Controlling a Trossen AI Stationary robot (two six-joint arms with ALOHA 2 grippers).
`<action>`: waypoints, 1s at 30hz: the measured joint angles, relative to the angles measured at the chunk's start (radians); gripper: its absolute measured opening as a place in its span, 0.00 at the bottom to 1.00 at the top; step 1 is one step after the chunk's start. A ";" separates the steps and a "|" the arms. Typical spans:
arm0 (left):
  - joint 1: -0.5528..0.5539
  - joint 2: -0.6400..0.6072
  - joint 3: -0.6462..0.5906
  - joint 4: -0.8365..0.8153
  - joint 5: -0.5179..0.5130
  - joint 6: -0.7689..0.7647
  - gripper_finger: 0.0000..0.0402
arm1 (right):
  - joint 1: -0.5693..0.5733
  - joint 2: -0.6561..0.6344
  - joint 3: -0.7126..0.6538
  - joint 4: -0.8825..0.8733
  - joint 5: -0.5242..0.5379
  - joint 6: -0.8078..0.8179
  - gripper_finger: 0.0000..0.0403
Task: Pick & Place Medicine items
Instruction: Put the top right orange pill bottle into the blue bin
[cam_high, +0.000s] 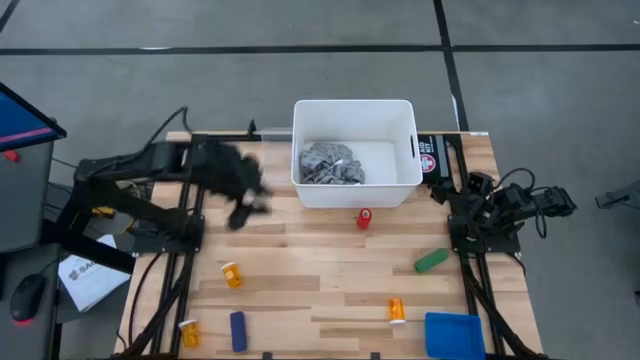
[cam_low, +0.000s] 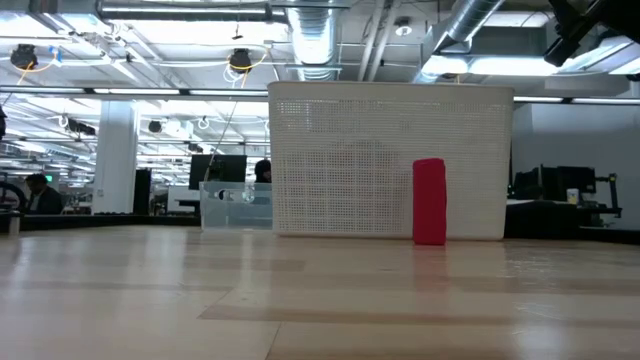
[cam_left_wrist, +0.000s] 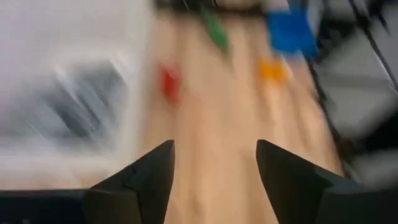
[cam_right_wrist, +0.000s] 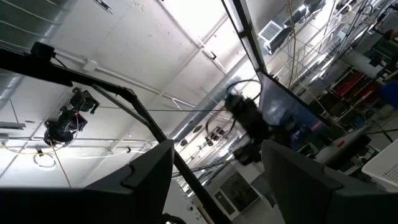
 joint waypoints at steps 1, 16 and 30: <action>-0.059 -0.010 0.000 -0.076 -0.001 -0.048 0.55 | 0.000 0.000 0.000 0.000 0.000 0.007 0.59; -0.570 0.078 -0.219 -0.224 0.049 -1.340 0.64 | 0.001 -0.001 0.000 0.045 0.003 0.039 0.59; -0.663 0.158 -0.539 0.127 -0.102 -2.176 0.64 | 0.031 -0.001 0.000 0.041 -0.001 0.075 0.59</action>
